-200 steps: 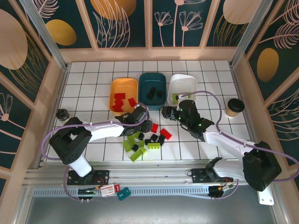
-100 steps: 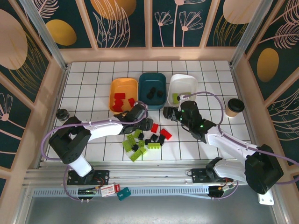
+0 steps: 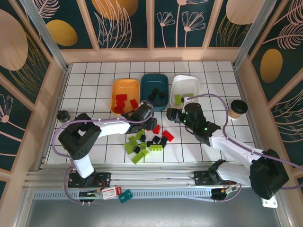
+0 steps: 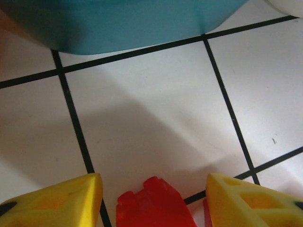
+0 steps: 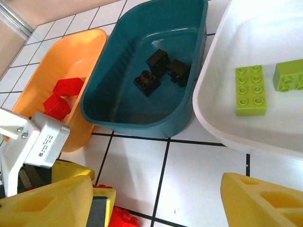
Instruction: Sort the legos into containers by color
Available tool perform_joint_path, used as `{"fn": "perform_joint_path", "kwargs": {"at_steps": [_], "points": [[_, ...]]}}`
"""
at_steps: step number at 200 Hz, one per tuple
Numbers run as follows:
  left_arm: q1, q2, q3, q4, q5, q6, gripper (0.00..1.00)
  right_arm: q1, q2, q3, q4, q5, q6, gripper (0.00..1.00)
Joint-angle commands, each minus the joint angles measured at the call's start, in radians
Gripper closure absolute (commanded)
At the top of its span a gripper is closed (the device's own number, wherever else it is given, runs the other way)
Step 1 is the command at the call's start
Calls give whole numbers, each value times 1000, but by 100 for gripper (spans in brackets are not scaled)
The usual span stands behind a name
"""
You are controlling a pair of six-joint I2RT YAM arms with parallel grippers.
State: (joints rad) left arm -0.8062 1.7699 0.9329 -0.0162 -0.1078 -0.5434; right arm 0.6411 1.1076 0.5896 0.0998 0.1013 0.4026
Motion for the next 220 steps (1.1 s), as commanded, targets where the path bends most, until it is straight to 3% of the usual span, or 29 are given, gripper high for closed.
{"fn": "perform_joint_path", "kwargs": {"at_steps": [1,19,52,83,122,145,183,220], "points": [[-4,14,-31,-54,-52,-7,45,-11,-22,-14,-11,28,12,28],[-2,18,-38,-72,-63,-13,50,-11,-19,-14,-6,20,11,28],[8,-46,-82,-87,-102,-19,46,-11,-10,-12,-6,13,11,27],[14,-67,-88,-91,-56,0,46,-11,-7,-12,-2,12,8,27],[14,-41,-69,-66,-28,-13,74,-12,-5,-17,-4,14,11,27],[23,-145,-51,-90,-73,-11,81,-13,-17,-27,-13,18,10,27],[174,-285,9,-118,-116,-8,82,-12,-16,-52,-11,-24,20,27],[333,-208,111,-105,-124,-7,81,-6,-21,-73,-24,-47,26,27]]}}
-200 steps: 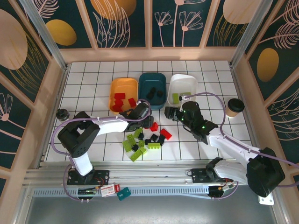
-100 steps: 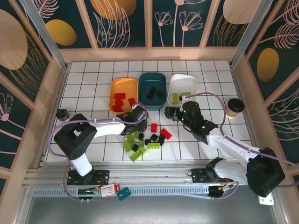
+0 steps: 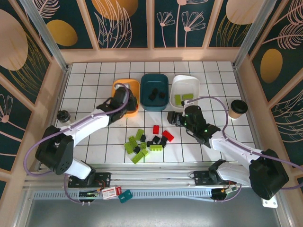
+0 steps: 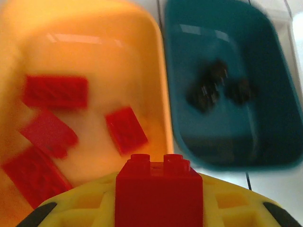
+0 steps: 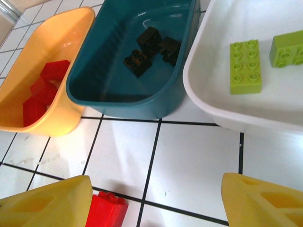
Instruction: Sort the legos into containers by color
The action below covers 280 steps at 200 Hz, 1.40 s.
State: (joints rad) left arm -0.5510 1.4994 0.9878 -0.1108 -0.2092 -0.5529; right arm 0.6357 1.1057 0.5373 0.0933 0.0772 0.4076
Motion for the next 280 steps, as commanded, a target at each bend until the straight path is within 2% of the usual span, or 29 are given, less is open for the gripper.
{"fn": "perform_joint_path", "kwargs": {"at_steps": [1,19,53,77,104,128,154,188,222,256,280], "points": [[81,67,59,-10,-21,2,81,-2,-19,-21,-18,-24,21,27],[136,157,122,-9,7,-2,80,11,-40,-35,-32,-43,11,27],[167,317,239,-24,12,-7,78,61,-89,-67,-80,-81,-7,27],[174,365,288,-37,40,-9,54,131,-97,-76,-111,-78,-4,26],[174,283,261,7,117,-32,26,218,-60,-73,-132,-20,23,26],[154,155,200,34,164,-48,20,246,9,-66,-100,-5,41,26],[95,22,93,50,153,-58,2,273,112,-5,-26,39,43,26],[61,-147,-115,83,146,-112,1,294,277,93,65,102,102,26],[62,-305,-270,76,110,-153,1,306,450,204,18,143,136,26],[62,-426,-353,18,66,-171,1,310,526,245,-41,175,153,32],[62,-510,-399,-16,63,-176,1,311,541,246,-28,162,139,41]]}}
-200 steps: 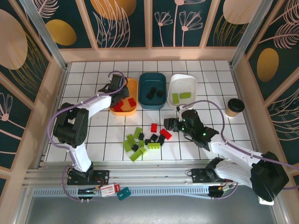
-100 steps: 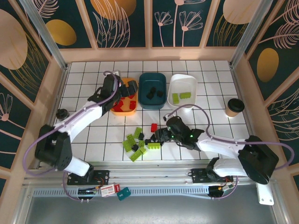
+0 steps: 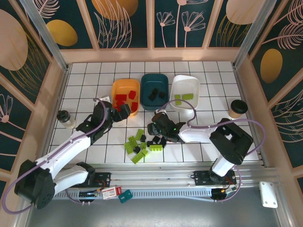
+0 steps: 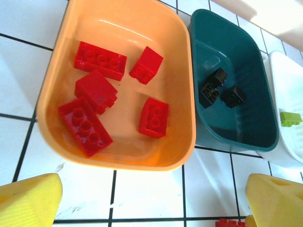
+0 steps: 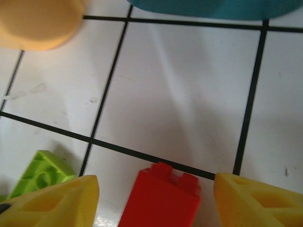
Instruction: Sort the legos into containers by color
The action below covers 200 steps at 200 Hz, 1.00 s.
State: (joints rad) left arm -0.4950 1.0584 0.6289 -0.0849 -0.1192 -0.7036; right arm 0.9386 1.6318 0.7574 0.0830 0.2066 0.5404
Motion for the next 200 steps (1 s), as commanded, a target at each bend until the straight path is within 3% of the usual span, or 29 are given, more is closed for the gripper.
{"fn": "perform_joint_path", "kwargs": {"at_steps": [1,54,80,115,200], "points": [[5,-72,-42,-44,-27,-27,1,8,16,26,-17,30,4,41],[6,-175,-133,-101,12,-47,1,7,45,59,11,-29,-49,74],[6,-203,-151,-120,19,-46,1,2,-7,101,49,-67,-118,84],[4,-214,-170,-122,42,-48,1,-21,51,299,57,-154,-228,87],[-38,-216,-163,-156,68,-67,3,-111,482,826,27,-336,-254,85]]}}
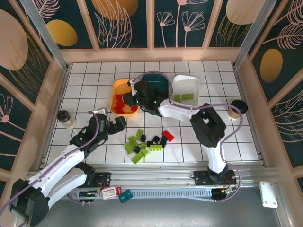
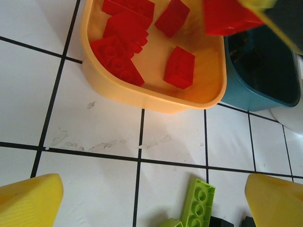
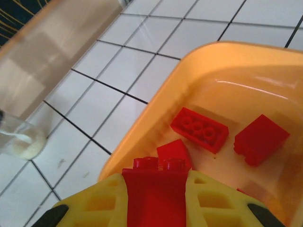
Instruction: Sort the legos into containers by color
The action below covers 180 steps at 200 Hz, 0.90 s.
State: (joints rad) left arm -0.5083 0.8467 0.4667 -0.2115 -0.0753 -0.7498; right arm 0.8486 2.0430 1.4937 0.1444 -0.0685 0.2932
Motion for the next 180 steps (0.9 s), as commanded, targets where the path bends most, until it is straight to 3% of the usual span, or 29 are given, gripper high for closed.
{"fn": "perform_joint_path", "kwargs": {"at_steps": [1,15,33,46,85,128,148,180], "points": [[-26,-3,0,-29,24,-21,3,-22,76,94,-35,-62,-6,85],[-52,14,4,-27,23,-23,3,-31,118,138,-44,-81,1,79],[-96,46,12,-26,13,-24,3,-45,143,172,-61,-95,13,50],[-135,75,28,-29,4,-22,5,-54,114,138,-45,-85,21,41],[-297,194,90,-62,-44,-4,15,-92,-88,-142,79,-72,66,38],[-470,424,197,-50,-98,44,26,-118,-294,-441,157,-35,90,38],[-492,513,238,-29,-116,61,35,-128,-373,-541,162,-15,96,38],[-492,606,277,-41,-180,90,40,-139,-524,-691,173,16,107,38]]}}
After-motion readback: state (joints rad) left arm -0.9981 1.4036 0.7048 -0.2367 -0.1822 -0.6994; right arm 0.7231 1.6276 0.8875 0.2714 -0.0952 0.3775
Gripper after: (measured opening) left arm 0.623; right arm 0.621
